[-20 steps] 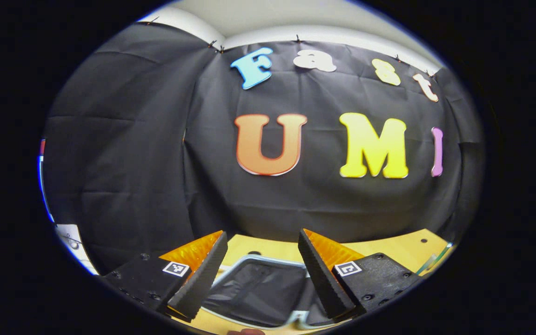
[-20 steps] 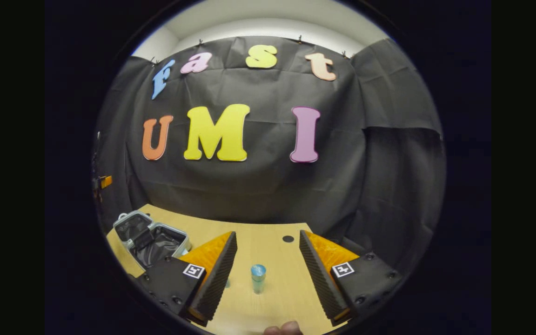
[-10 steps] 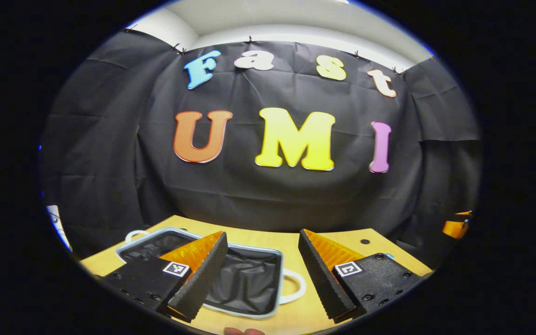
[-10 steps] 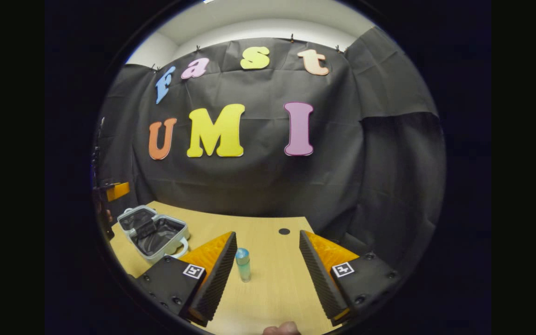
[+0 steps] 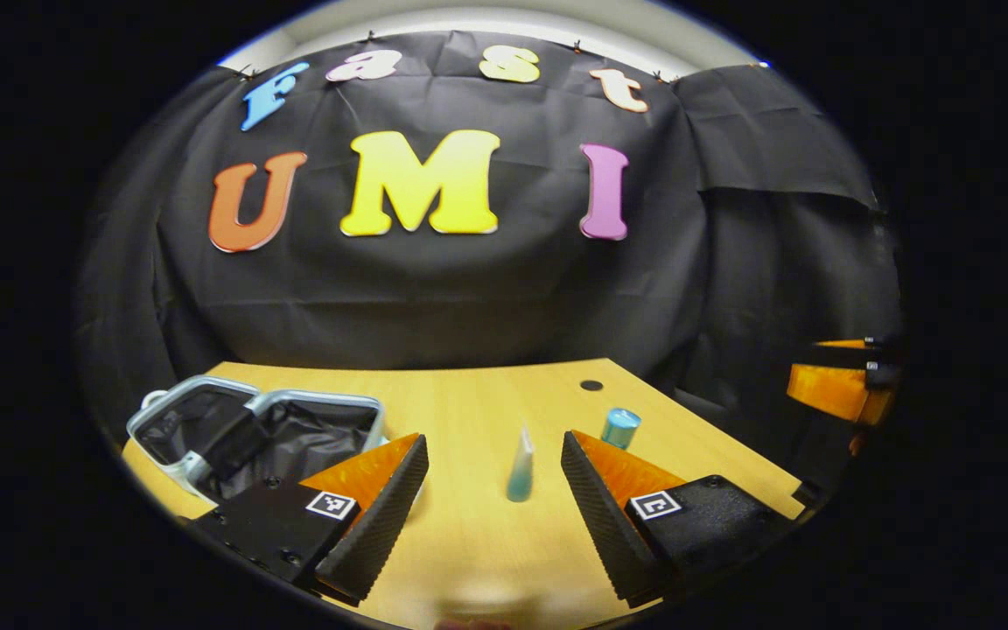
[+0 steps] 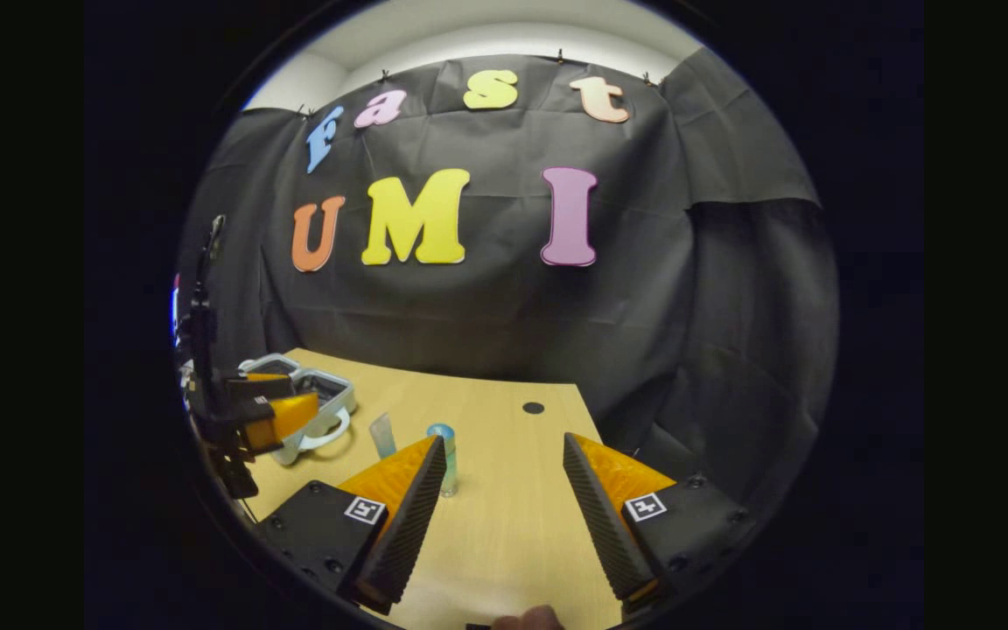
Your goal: First open the suitcase, pack the skin care products into it, and then close the suitcase.
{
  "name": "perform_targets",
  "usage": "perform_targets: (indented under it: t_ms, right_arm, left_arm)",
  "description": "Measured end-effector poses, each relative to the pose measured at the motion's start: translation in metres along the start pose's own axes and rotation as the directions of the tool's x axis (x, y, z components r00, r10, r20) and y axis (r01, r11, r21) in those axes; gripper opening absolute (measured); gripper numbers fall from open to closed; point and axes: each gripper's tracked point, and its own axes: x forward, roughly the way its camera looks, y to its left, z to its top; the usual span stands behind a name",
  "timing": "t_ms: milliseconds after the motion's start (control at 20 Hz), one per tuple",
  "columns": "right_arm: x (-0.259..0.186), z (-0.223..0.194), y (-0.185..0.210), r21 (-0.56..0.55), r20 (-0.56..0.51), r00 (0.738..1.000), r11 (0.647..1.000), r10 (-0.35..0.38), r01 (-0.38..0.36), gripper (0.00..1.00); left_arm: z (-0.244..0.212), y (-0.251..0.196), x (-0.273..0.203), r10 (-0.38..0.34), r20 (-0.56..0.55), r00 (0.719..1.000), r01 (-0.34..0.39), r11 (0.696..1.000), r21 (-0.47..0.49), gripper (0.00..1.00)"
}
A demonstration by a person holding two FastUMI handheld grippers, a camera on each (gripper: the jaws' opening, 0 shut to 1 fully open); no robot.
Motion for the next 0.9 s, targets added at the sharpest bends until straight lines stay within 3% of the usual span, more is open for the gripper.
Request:
perform_targets:
  t_ms: [300,650,900]
  right_arm:
    - [-0.01,-0.029,-0.007,0.009,-0.067,0.997,1.0,-0.025,0.026,0.81]
    - [-0.014,-0.041,-0.026,0.006,-0.105,0.992,0.997,-0.071,0.072,0.8]
    - [-0.013,-0.045,-0.039,0.01,-0.122,0.987,0.994,-0.108,0.11,0.8]
  left_arm:
    - [-0.073,-0.011,0.069,-0.014,-0.158,0.987,0.002,0.997,-0.075,0.98]
    - [-0.108,-0.008,0.118,0.013,-0.273,0.962,-0.044,0.993,-0.108,0.98]
    - [-0.12,-0.007,0.131,0.004,-0.324,0.946,-0.055,0.987,-0.149,0.9]
